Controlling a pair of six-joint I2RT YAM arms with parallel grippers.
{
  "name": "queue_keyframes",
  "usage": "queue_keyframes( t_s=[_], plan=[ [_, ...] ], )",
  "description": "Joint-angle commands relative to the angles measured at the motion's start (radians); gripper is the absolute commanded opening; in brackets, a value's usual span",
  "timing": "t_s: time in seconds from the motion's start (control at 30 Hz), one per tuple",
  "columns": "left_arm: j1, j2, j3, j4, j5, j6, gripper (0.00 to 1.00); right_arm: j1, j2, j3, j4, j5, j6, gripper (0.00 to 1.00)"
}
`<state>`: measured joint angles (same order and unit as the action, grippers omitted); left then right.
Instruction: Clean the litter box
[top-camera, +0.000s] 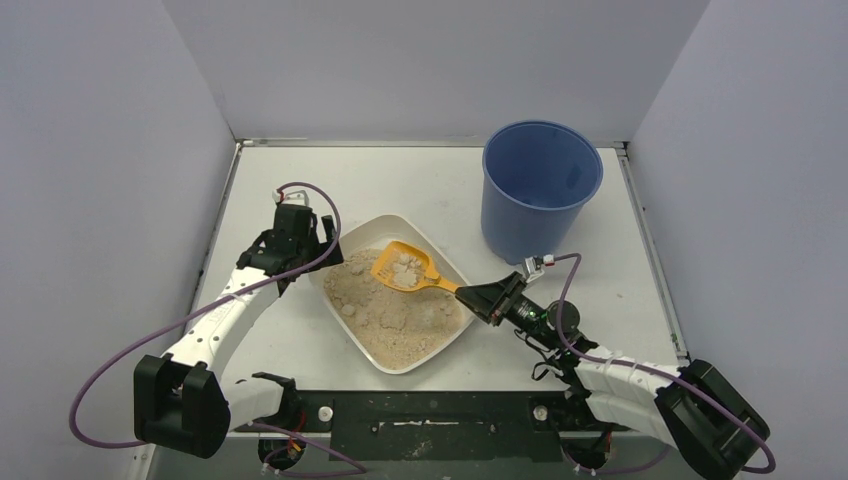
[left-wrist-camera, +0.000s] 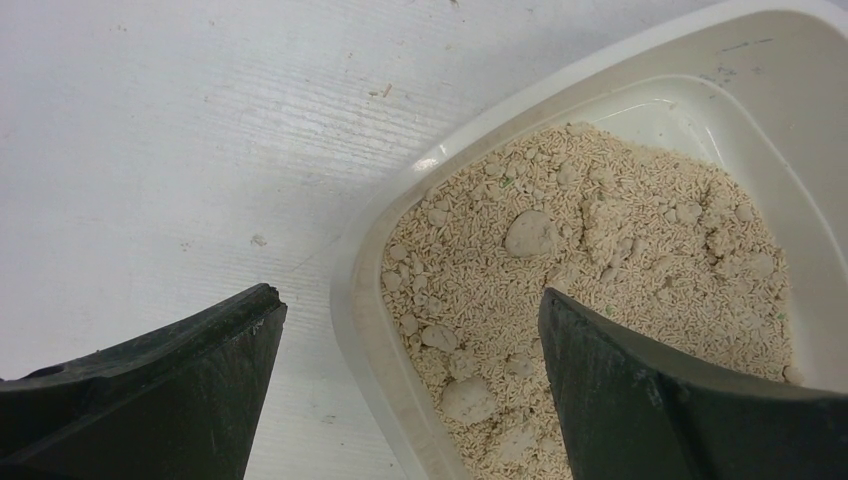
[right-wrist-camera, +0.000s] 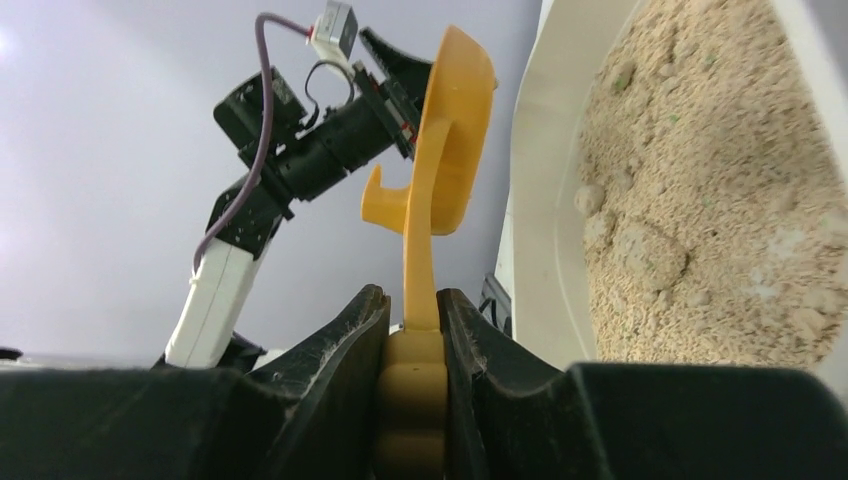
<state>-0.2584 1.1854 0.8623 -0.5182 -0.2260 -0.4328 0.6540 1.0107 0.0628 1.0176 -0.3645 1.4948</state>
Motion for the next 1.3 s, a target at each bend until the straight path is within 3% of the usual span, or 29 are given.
queue_keyframes(
  t_s=[0.0,0.07,0.13,0.53,0.77,1.27],
  plan=[
    [0.006,-0.031,0.009,0.050,0.016,0.005,0.97,-0.011,-0.030,0.001,0.096,0.046,0.030,0.00],
    [0.006,-0.034,0.005,0.049,0.012,0.005,0.97,0.031,-0.020,0.063,0.051,0.000,-0.022,0.00],
    [0.007,-0.035,0.007,0.050,0.018,0.005,0.97,-0.007,-0.065,0.040,-0.039,0.051,-0.009,0.00],
    [0.005,-0.052,0.009,0.047,0.018,0.008,0.97,0.001,-0.148,0.085,-0.105,0.086,-0.034,0.00],
    [0.001,-0.059,0.008,0.045,0.021,0.009,0.97,-0.009,-0.253,0.238,-0.329,0.140,-0.091,0.00],
    [-0.031,-0.084,0.007,0.037,0.011,0.009,0.97,-0.038,-0.403,0.594,-0.786,0.493,-0.286,0.00]
  ],
)
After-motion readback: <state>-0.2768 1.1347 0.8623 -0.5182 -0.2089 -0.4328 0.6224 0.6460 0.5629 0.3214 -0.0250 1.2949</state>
